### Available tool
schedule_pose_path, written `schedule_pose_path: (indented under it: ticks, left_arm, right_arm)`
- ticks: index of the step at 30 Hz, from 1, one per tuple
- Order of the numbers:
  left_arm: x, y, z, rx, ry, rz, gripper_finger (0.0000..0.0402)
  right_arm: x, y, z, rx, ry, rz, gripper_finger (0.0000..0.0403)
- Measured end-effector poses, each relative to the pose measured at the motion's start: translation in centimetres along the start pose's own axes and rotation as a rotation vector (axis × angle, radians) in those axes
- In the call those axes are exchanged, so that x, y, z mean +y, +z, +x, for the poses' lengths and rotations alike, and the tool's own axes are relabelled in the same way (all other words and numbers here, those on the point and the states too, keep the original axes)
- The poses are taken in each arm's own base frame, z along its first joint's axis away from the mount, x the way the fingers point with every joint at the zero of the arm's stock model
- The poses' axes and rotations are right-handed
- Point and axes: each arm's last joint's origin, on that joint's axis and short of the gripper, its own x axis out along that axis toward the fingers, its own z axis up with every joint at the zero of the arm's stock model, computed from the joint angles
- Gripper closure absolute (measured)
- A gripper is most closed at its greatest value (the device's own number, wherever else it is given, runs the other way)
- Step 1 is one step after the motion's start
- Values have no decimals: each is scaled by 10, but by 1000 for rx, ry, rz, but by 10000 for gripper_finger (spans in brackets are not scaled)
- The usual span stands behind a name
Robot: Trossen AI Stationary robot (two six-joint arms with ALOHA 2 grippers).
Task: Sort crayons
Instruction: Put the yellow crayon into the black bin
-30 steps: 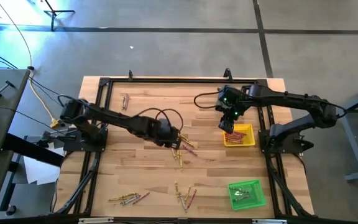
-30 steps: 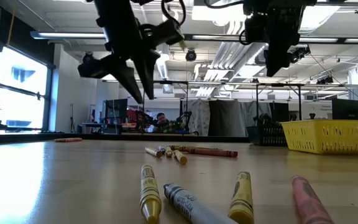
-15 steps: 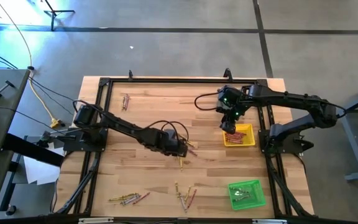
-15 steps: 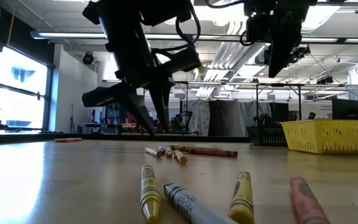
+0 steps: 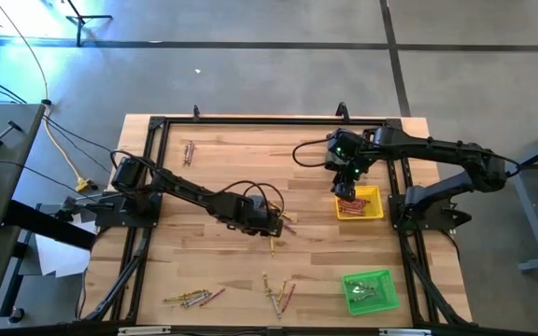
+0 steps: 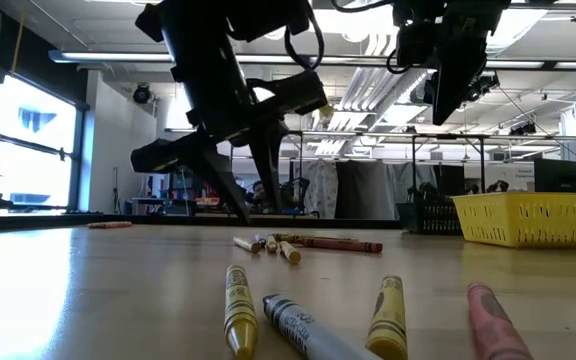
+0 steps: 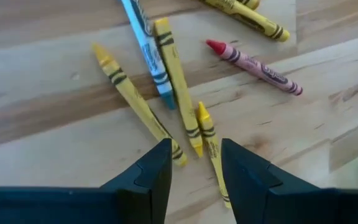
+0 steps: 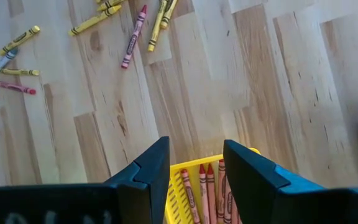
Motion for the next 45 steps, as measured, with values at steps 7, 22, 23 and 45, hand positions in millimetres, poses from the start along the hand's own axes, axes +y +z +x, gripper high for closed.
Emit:
schedule_pose_path:
  ticks: [7, 22, 23, 45]
  left_arm:
    - [5, 0, 0, -5, 49, -50, 275]
    - [9, 1, 0, -25, 91, -41, 275]
    - [9, 2, 0, -26, 91, -38, 275]
    - [22, 2, 25, 3, 225, -35, 289]
  right_arm:
    - [0, 0, 0, 0, 1, -18, 266]
    - [0, 0, 0, 1, 1, -22, 266]
    - [0, 0, 0, 0, 1, -23, 266]
    - [-1, 1, 0, -6, -35, -20, 266]
